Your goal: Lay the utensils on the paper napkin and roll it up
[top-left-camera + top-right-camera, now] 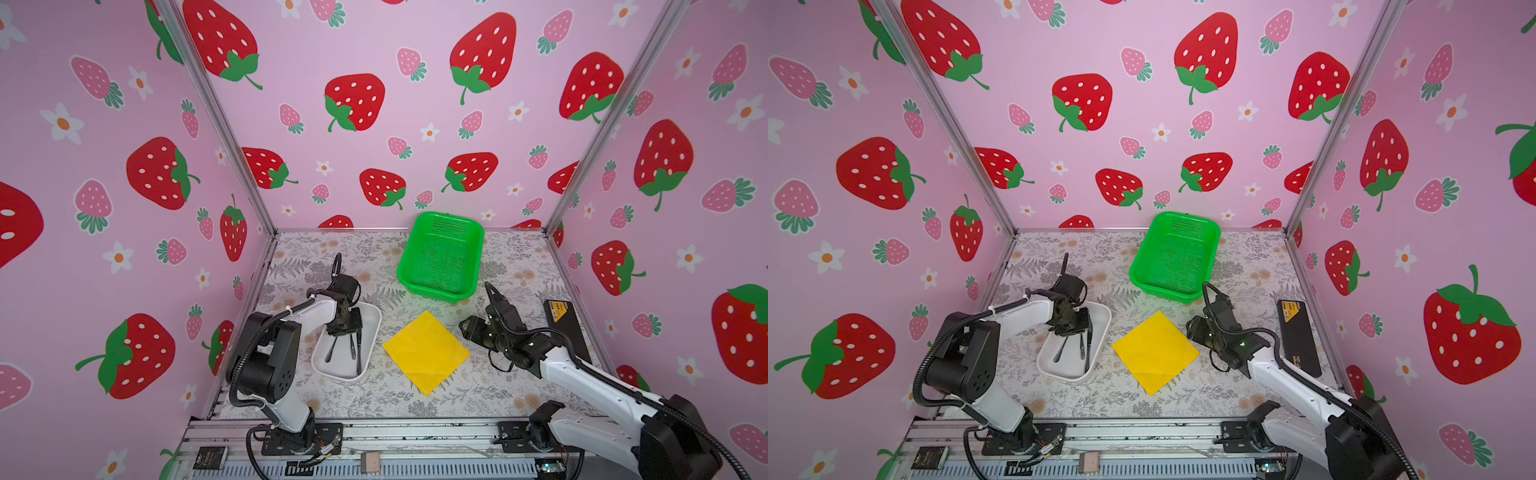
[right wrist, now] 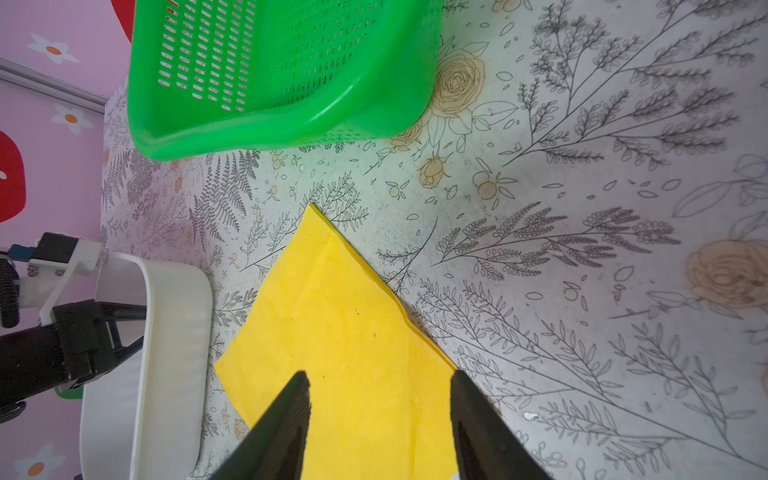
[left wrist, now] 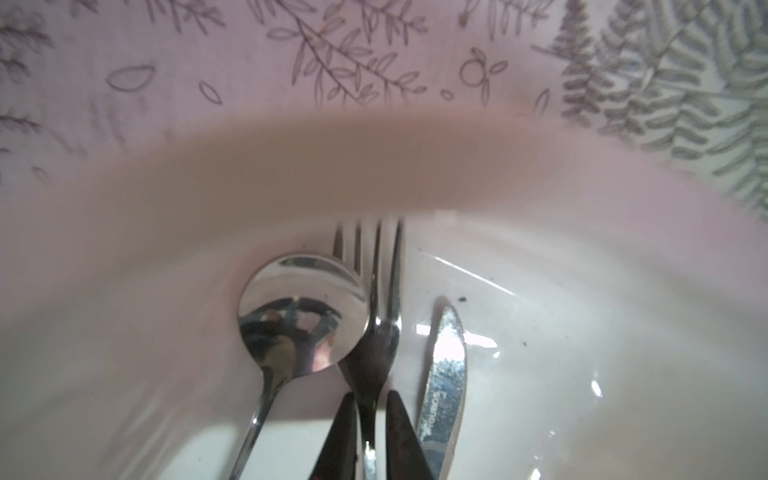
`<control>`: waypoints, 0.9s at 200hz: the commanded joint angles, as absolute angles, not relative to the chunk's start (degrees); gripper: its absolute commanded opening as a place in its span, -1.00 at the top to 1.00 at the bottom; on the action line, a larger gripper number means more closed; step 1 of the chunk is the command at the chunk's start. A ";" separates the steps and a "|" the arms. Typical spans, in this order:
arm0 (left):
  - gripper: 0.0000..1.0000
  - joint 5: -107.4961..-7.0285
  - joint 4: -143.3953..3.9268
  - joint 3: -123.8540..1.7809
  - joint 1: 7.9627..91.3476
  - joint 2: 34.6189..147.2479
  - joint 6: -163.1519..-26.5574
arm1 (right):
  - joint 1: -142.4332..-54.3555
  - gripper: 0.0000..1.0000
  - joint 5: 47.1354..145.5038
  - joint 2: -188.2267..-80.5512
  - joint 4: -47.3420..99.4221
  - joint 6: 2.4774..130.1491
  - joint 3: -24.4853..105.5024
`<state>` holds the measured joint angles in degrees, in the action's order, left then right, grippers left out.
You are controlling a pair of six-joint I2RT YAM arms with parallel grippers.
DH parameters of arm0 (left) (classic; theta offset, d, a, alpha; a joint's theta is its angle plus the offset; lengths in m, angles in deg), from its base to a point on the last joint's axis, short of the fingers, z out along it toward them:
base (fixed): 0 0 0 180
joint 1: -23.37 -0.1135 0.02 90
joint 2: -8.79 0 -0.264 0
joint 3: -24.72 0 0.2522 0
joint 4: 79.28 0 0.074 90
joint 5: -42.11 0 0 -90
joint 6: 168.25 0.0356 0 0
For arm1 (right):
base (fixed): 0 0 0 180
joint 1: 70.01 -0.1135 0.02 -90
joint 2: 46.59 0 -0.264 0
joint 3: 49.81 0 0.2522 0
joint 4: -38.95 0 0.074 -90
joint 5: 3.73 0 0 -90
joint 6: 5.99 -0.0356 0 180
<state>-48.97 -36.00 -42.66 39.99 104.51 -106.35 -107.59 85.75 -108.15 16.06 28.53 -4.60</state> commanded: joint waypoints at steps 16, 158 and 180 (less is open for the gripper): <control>0.59 -45.46 -26.38 -42.76 41.85 108.98 -106.77 | -107.36 -0.12 85.96 -108.64 15.21 27.92 -3.34; 1.00 -46.85 -19.93 -47.31 42.85 100.50 -106.12 | -107.35 -0.12 85.22 -106.69 15.39 27.24 -4.96; 1.00 -45.35 -16.09 -49.61 42.88 95.75 -105.96 | -107.32 -0.12 85.03 -105.75 15.69 26.62 -5.74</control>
